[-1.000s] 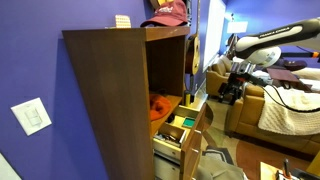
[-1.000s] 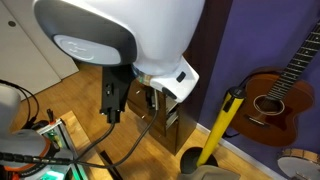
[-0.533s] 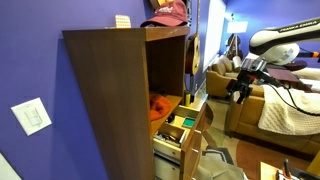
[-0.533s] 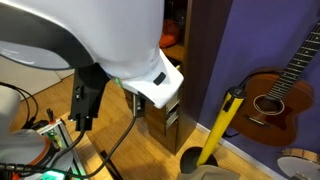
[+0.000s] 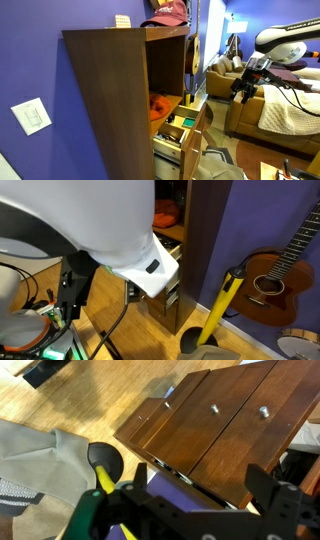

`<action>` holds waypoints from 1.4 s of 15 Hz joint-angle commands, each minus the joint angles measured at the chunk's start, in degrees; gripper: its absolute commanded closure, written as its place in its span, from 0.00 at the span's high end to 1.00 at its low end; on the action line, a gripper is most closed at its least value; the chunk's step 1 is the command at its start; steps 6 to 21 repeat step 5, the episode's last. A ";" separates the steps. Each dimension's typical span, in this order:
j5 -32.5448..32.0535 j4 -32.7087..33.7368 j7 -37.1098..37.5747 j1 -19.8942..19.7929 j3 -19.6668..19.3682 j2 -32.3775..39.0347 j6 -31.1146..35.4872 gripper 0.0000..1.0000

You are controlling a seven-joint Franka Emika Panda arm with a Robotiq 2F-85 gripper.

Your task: Open the top drawer of the cabinet and then open the second and third drawer at the same time

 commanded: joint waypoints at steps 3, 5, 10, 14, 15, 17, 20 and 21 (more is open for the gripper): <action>-0.74 0.21 0.31 1.00 -0.87 -0.06 -0.75 1.00; -0.81 0.21 0.30 1.00 -0.86 -0.06 -0.90 1.00; -0.81 0.21 0.30 1.00 -0.86 -0.06 -0.90 1.00; -0.81 0.21 0.30 1.00 -0.86 -0.06 -0.90 1.00; -0.81 0.21 0.30 1.00 -0.86 -0.06 -0.90 1.00; -0.81 0.21 0.30 1.00 -0.86 -0.06 -0.90 1.00; -0.81 0.21 0.30 1.00 -0.86 -0.06 -0.90 1.00; -0.81 0.21 0.30 1.00 -0.86 -0.06 -0.90 1.00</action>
